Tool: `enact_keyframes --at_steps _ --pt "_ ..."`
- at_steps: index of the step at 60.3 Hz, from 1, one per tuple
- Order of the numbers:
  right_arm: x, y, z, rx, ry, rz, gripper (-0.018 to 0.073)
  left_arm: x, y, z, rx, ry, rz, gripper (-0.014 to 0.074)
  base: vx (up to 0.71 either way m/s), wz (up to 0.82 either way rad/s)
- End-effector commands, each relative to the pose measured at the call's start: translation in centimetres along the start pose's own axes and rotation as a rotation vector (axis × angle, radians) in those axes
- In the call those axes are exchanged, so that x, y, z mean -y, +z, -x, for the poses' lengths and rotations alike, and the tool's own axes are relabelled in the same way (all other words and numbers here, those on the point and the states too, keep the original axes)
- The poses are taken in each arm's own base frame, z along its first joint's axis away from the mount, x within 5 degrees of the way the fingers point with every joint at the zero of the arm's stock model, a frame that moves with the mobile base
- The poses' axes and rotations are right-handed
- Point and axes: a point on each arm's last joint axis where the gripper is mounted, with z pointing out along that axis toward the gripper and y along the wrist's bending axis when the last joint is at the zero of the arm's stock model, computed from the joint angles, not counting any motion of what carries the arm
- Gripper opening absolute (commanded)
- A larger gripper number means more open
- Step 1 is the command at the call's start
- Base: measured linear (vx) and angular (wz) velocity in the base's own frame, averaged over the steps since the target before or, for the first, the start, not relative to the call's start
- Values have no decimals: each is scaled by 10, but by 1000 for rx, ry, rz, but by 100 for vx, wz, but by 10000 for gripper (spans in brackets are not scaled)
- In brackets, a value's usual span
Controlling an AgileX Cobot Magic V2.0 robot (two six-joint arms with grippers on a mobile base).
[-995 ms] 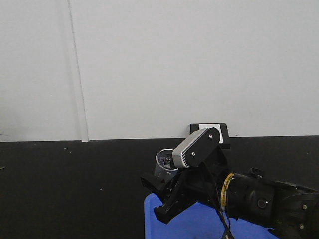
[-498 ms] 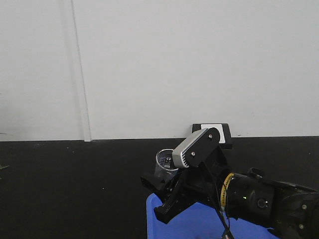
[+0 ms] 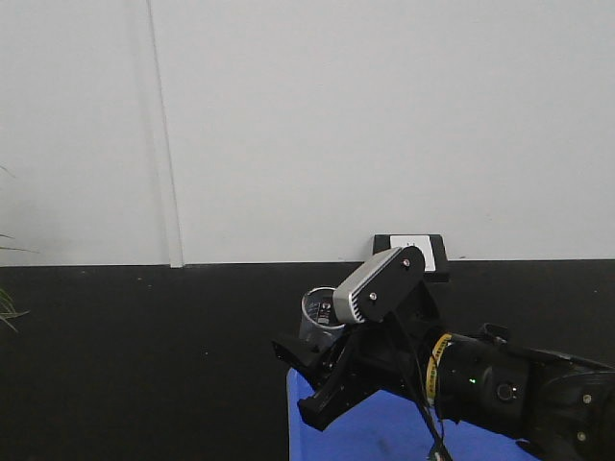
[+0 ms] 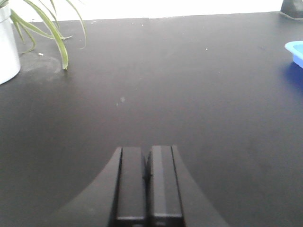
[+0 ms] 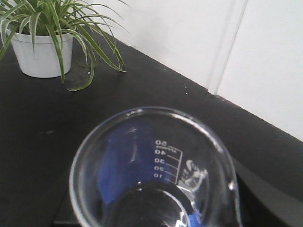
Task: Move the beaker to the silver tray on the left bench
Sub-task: 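Hold the beaker in the right gripper while the base turns toward the silver tray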
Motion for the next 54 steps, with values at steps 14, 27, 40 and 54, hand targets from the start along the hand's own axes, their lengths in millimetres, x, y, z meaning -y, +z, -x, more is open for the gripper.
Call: enact_keyframes --at_steps 14,27,40,54 --pt "-2 -10 26 108 0 16 -13 0 2 1 66 -7 -4 1 -13 1" --pt "-2 -10 26 108 0 16 -13 0 2 1 66 -7 -4 1 -20 5" --pt "-2 -10 26 108 0 16 -10 0 2 1 66 -7 -4 1 -26 6" --pt "-2 -10 26 108 0 16 -10 0 2 1 66 -7 -4 1 -30 8"
